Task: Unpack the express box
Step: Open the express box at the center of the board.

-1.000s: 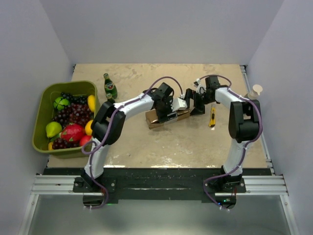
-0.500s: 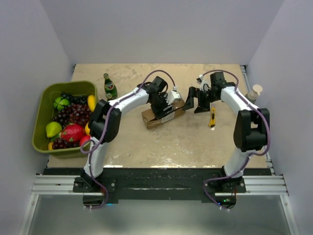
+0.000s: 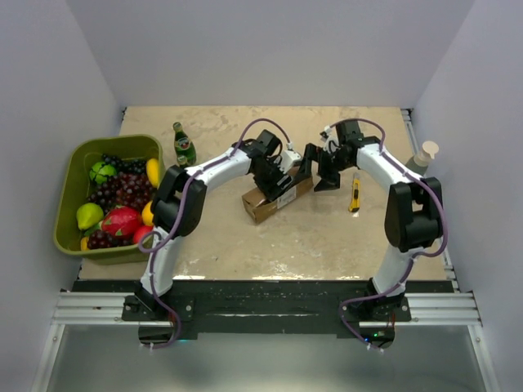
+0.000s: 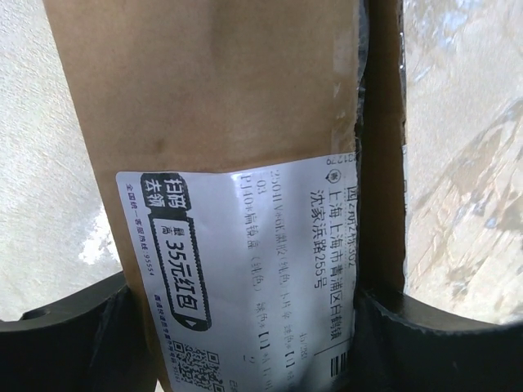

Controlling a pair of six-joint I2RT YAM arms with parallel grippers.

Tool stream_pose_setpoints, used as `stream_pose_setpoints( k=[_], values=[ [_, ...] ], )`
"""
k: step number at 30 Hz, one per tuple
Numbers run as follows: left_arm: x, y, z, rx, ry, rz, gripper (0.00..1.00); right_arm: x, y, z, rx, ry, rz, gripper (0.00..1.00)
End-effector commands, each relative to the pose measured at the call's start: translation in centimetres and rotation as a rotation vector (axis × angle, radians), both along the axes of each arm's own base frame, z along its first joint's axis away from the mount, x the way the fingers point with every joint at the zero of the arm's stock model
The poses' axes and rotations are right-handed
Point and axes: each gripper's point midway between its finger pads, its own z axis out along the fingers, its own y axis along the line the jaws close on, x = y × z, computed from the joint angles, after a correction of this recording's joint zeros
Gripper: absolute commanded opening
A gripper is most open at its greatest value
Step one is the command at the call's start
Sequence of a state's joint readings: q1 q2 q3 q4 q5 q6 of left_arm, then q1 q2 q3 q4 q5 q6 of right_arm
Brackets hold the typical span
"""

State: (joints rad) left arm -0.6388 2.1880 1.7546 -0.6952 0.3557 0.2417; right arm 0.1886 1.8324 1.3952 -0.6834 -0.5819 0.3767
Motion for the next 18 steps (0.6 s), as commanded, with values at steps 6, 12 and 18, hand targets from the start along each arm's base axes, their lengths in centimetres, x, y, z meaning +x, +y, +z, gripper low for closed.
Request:
stream_pose_setpoints(
  k=[6, 12, 18],
  values=[
    [0.0, -2.4, 1.6, -0.128, 0.038, 0.036, 0.7, 0.1, -0.4, -1.2, -0.043, 0.034, -0.09, 0.93],
    [-0.2, -2.6, 1.7, -0.139, 0.046, 0.029, 0.69, 0.5, 0.1, -2.8, -0.021, 0.068, -0.115, 0.93],
    [-0.7, -3.0, 1.9, -0.167, 0.07, 0.02, 0.69, 0.2, 0.1, -4.7, -0.086, 0.091, -0.09, 0.91]
  ],
)
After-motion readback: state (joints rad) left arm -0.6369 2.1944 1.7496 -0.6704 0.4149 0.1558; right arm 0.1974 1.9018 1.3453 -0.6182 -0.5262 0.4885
